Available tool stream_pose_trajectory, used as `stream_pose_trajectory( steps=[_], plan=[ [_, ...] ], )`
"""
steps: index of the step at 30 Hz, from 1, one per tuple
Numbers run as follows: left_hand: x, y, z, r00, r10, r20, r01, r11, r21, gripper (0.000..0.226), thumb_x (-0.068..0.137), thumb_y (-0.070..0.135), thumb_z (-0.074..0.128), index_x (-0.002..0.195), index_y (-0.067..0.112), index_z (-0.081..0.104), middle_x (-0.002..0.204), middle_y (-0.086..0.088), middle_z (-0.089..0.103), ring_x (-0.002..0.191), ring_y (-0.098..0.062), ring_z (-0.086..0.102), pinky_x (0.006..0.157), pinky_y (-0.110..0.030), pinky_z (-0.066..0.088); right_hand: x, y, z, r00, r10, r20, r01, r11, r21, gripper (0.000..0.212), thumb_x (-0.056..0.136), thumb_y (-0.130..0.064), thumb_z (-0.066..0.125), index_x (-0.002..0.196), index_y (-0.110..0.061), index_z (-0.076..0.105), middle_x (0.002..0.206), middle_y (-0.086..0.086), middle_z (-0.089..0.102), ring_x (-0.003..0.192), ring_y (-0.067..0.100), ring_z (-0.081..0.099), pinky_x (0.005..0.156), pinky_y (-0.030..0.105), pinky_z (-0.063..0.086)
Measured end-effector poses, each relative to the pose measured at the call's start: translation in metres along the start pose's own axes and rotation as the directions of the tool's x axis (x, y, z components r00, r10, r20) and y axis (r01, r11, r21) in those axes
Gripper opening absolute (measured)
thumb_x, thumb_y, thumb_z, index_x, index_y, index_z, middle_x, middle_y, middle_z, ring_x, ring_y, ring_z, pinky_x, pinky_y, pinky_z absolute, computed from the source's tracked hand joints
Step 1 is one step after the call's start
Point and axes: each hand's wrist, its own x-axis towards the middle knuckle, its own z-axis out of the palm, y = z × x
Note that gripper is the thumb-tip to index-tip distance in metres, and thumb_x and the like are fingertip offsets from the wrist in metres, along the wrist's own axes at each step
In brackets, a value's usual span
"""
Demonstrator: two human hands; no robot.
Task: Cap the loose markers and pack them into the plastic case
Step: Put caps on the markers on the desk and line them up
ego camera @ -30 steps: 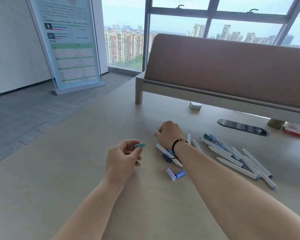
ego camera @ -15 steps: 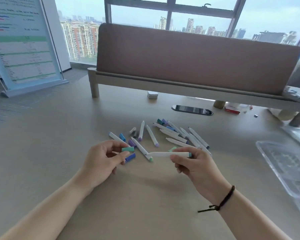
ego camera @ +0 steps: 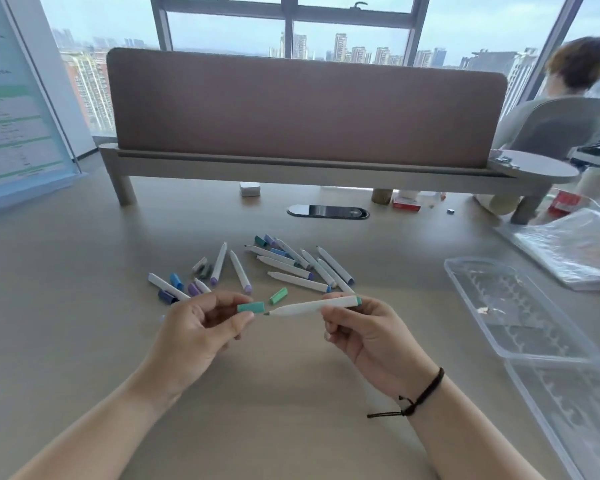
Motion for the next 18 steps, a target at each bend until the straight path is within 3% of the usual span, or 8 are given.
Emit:
stream_pose_trajectory(
  steps=[4, 12, 18],
  plan=[
    [-0.01, 0.004, -0.005, 1.0, -0.018, 0.011, 0.018, 0.998, -0.055, 0.02, 0.067, 0.015, 0.076, 0.087, 0.012, 0.079, 0.071, -0.012, 0.068, 0.058, -0.015, 0.055, 0.048, -0.021, 0.046, 0.002, 0.002, -0.001, 1.0, 0.016, 0.017, -0.017, 0.999, 0.051, 0.013, 0.07, -0.001, 0.073, 0.08, -0.007, 0.076, 0.069, 0.01, 0.058, 0.058, 0.016, 0.052, 0.06, 0.026, 0.051],
    [-0.008, 0.007, -0.008, 0.999, 0.042, 0.032, -0.039, 0.995, -0.094, 0.022, 0.067, 0.008, 0.087, 0.087, 0.012, 0.079, 0.069, -0.014, 0.067, 0.053, -0.015, 0.052, 0.048, -0.022, 0.046, 0.005, 0.013, 0.004, 0.999, 0.033, 0.017, -0.035, 0.994, 0.104, 0.021, 0.067, -0.003, 0.076, 0.089, -0.002, 0.074, 0.071, 0.014, 0.059, 0.059, 0.018, 0.054, 0.059, 0.028, 0.054],
    [-0.008, 0.008, -0.012, 0.998, 0.056, 0.024, -0.054, 0.995, -0.085, 0.037, 0.058, 0.034, 0.081, 0.089, 0.013, 0.08, 0.073, -0.017, 0.071, 0.054, -0.016, 0.054, 0.049, -0.023, 0.046, 0.007, 0.014, 0.003, 0.999, 0.012, 0.032, -0.015, 0.993, 0.119, 0.057, 0.042, -0.022, 0.1, 0.09, -0.004, 0.075, 0.073, 0.011, 0.06, 0.061, 0.017, 0.054, 0.06, 0.027, 0.053]
  ],
)
